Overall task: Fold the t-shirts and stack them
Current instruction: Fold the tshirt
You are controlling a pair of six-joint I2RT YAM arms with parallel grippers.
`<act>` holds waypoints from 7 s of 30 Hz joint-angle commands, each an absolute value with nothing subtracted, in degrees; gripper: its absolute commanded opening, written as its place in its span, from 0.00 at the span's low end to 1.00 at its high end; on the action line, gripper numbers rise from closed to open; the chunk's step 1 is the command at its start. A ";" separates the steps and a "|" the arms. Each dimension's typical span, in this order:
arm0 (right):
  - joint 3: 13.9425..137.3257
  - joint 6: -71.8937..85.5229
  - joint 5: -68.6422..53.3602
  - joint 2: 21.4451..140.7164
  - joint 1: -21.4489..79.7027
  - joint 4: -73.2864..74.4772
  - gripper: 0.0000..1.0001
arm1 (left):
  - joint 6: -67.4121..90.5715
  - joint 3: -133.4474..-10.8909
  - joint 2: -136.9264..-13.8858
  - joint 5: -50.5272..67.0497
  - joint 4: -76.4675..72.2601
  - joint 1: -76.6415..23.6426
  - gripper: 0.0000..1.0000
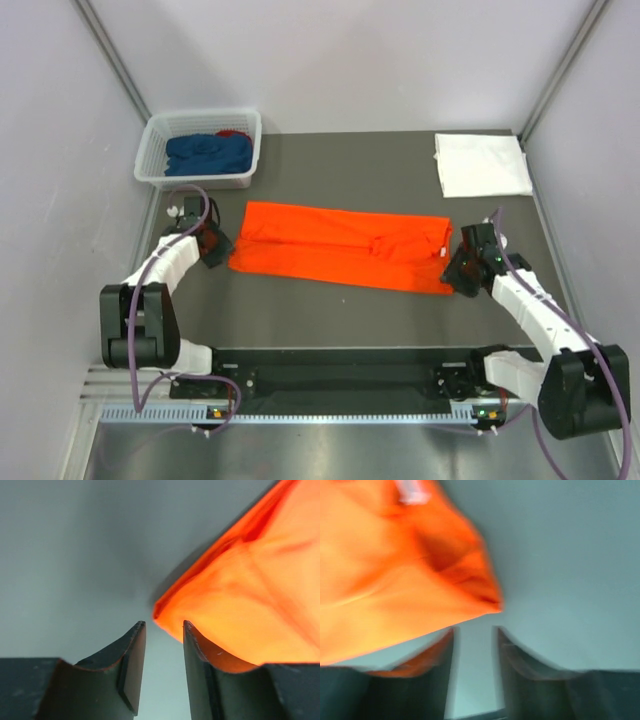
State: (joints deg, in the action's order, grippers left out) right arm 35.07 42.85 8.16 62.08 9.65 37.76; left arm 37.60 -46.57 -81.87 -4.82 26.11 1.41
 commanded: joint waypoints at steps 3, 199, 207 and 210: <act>43.84 29.72 -4.82 60.20 10.55 33.84 0.52 | 31.74 -56.41 -80.24 3.84 26.98 1.50 0.43; 54.47 31.37 8.71 78.40 16.26 42.98 0.31 | 26.98 -64.78 -82.53 -5.11 34.28 -3.17 0.54; 62.31 33.75 1.24 81.92 14.94 39.91 0.36 | 21.53 -61.17 -87.36 8.87 27.16 1.32 0.55; 63.28 32.09 0.18 81.91 15.03 39.81 0.36 | 20.75 -59.86 -88.06 8.61 25.84 1.76 0.55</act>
State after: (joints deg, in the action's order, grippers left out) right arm 60.71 32.40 3.16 81.67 15.20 40.16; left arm 23.53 -60.90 -87.74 5.02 28.97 1.04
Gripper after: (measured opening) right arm 0.361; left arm 0.553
